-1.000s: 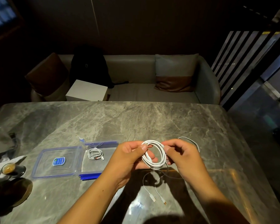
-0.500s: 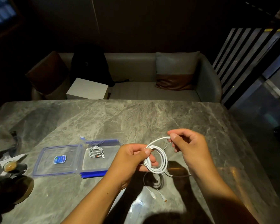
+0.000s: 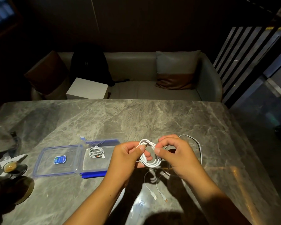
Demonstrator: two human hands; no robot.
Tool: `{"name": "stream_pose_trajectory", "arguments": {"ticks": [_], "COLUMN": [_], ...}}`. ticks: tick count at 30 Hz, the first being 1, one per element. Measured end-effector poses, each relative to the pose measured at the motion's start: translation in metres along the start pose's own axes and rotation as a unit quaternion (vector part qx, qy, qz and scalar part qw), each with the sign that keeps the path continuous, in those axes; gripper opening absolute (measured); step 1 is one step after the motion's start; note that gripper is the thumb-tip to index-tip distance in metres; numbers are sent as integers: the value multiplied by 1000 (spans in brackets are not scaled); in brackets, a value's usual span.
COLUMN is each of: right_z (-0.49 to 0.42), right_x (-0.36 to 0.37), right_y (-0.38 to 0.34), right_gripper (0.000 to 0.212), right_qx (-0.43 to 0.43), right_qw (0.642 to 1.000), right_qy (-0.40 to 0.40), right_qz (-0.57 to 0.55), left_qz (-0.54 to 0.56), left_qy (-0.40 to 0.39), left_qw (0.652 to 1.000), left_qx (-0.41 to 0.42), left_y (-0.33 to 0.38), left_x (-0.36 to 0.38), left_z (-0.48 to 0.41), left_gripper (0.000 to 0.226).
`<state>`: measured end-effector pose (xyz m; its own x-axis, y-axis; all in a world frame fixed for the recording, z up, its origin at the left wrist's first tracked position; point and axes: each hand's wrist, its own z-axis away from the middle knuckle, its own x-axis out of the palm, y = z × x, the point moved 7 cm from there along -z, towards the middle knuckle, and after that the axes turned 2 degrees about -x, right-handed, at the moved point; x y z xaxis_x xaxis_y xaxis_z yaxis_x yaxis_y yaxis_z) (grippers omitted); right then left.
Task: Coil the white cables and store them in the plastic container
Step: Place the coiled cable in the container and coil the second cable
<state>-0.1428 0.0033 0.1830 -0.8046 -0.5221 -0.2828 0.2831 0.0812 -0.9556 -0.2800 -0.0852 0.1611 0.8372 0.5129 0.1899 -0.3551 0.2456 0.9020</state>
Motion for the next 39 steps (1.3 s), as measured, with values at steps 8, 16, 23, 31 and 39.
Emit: {"name": "stream_pose_trajectory", "arguments": {"ticks": [8,16,23,31,39], "right_z": [1,7,3,1,-6], "right_x": [16,19,23,22,9], "right_y": [6,12,31,31,47], "right_gripper": [9,13,29,36,9], "right_qx": [3,-32,69,118,189], "right_qw": [997,996,981,938,927], "right_qy": [-42,-80,-157,-177,-98], "right_qz": [-61,15,-86,-275,-309], "left_qz": [-18,-14,-10,46,22], "left_qy": [-1,5,-17,-24,-10], "left_qw": [1000,1000,1000,999,1000], "left_qx": [9,4,1,-2,3], "left_y": [-4,-5,-10,-7,-9], "left_x": [7,5,7,10,2], "left_z": [3,5,6,5,5], "left_gripper": [18,15,15,16,16]}}
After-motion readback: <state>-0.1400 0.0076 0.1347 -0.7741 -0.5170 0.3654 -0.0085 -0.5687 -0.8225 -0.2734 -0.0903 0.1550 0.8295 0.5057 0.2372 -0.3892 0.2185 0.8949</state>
